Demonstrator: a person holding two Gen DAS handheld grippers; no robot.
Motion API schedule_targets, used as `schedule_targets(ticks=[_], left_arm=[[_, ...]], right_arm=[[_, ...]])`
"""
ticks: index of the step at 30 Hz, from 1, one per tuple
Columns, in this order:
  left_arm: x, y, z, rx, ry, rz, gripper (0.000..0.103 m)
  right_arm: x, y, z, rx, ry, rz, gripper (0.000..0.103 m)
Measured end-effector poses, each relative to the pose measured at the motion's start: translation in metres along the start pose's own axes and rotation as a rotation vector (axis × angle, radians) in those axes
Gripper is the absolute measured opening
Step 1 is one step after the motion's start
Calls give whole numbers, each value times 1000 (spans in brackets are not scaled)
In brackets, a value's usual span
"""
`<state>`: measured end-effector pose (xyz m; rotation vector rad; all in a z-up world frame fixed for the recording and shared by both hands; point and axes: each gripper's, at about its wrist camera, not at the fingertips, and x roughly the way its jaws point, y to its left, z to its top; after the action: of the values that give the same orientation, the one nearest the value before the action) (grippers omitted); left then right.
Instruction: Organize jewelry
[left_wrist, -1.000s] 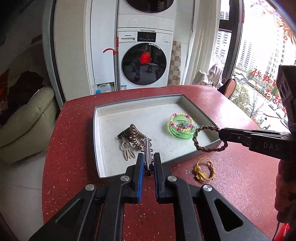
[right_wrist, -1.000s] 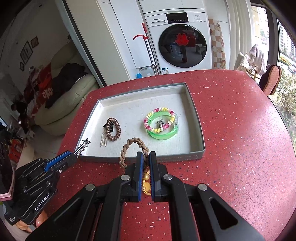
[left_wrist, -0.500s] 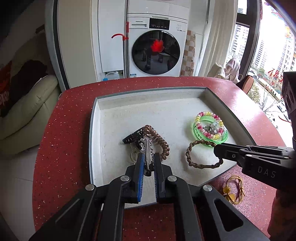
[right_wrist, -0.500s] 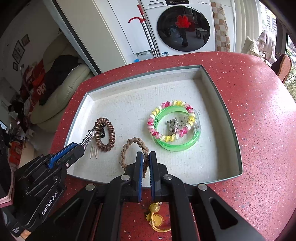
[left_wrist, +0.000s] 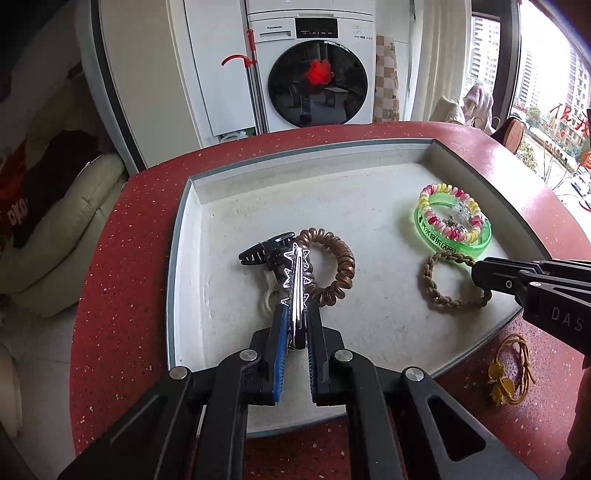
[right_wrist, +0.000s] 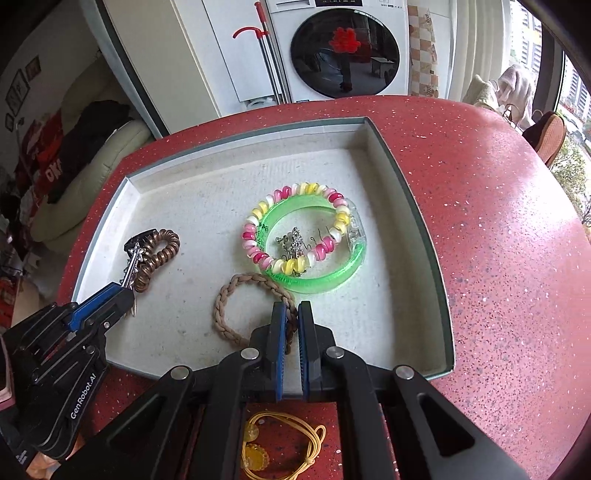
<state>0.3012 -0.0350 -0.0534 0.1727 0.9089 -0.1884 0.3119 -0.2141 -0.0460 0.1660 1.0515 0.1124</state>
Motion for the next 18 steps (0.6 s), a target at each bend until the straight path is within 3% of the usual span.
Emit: schedule_targets(ticks=[3, 5, 7, 8, 18], left_arm=[[0, 2, 0, -10, 3, 6, 28], [0, 1, 1, -7, 4, 17, 28], [-1, 0, 2, -3, -3, 27, 28], [-3, 0, 2, -2, -7, 28, 28], [-16, -1, 5, -8, -41, 33, 28]], right_arm=[[-1, 3, 0, -11, 0, 2, 10], [-2, 3, 1, -13, 5, 18, 17], [-5, 5, 0, -8, 0, 28, 47], [-8, 5, 0, -3, -10, 33, 52], [-38, -8, -2, 76, -80, 108, 61]])
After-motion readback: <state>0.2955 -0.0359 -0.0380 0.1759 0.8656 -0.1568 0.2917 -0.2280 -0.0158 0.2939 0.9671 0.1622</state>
